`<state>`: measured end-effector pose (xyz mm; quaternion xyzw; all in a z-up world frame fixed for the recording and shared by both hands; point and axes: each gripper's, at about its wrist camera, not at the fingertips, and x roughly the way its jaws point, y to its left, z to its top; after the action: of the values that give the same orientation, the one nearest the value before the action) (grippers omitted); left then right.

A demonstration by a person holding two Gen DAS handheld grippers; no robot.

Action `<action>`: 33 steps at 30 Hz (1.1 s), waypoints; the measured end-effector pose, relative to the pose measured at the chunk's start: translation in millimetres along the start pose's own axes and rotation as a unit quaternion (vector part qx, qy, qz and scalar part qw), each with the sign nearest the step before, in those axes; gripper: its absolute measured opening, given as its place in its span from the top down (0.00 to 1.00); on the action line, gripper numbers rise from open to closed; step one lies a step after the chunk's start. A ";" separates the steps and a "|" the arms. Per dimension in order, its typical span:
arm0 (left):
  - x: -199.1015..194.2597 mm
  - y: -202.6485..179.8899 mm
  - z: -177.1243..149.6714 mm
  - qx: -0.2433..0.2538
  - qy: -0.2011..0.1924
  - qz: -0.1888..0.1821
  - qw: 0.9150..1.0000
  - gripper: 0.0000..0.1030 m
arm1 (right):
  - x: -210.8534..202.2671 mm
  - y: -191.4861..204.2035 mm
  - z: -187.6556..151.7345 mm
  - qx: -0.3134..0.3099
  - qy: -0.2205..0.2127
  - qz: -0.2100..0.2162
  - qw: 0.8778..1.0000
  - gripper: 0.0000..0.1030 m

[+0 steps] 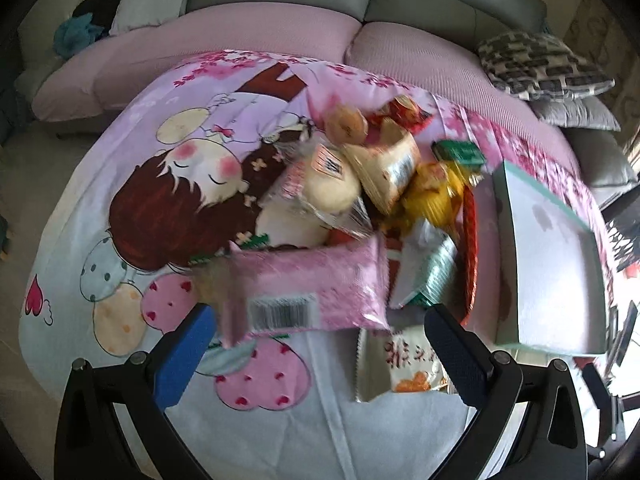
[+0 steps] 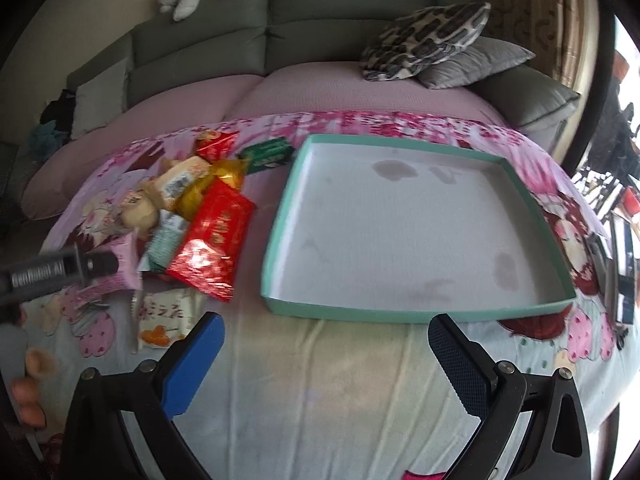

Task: Organize snacks
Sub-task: 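Move the right tool to the cream cookie packet while the left tool approaches the pink packet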

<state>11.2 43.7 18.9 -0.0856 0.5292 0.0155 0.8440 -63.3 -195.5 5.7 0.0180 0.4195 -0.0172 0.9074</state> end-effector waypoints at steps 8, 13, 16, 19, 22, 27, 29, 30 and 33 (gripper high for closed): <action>9.9 24.4 4.0 0.006 0.027 0.013 1.000 0.00 | 14.2 44.6 5.0 -0.041 0.029 0.055 0.997 0.00; 15.4 28.9 7.4 0.013 0.039 0.003 0.999 0.00 | 34.2 73.6 -0.1 -0.066 0.063 0.082 0.992 0.00; 19.2 28.1 9.9 0.018 0.045 -0.012 0.999 0.00 | 42.7 84.2 -2.5 -0.078 0.075 0.088 0.990 0.00; 24.3 28.3 12.5 0.016 0.055 -0.027 0.998 0.00 | 53.4 94.3 -3.9 -0.087 0.089 0.089 0.988 0.00; 27.9 31.4 13.1 0.018 0.060 -0.037 0.997 0.00 | 62.4 102.6 -4.1 -0.095 0.096 0.090 0.987 0.00; 31.7 56.4 14.3 -0.015 0.068 -0.046 0.996 0.00 | 77.2 111.6 -6.2 -0.108 0.111 0.086 0.984 0.00; 32.6 60.0 15.1 -0.020 0.065 -0.044 0.997 0.00 | 82.8 114.5 -7.3 -0.109 0.117 0.084 0.984 0.00; 32.6 59.4 15.4 -0.018 0.063 -0.045 0.997 0.00 | 85.3 115.4 -7.4 -0.110 0.120 0.082 0.983 0.01; 33.2 52.4 15.4 -0.006 0.061 -0.050 0.997 0.00 | 89.6 119.0 -8.0 -0.115 0.121 0.075 0.983 0.02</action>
<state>33.4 95.7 -11.1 -0.1179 0.5749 -0.0286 0.8092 -5.9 -77.8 -65.6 -0.0535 0.5225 0.1013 0.8449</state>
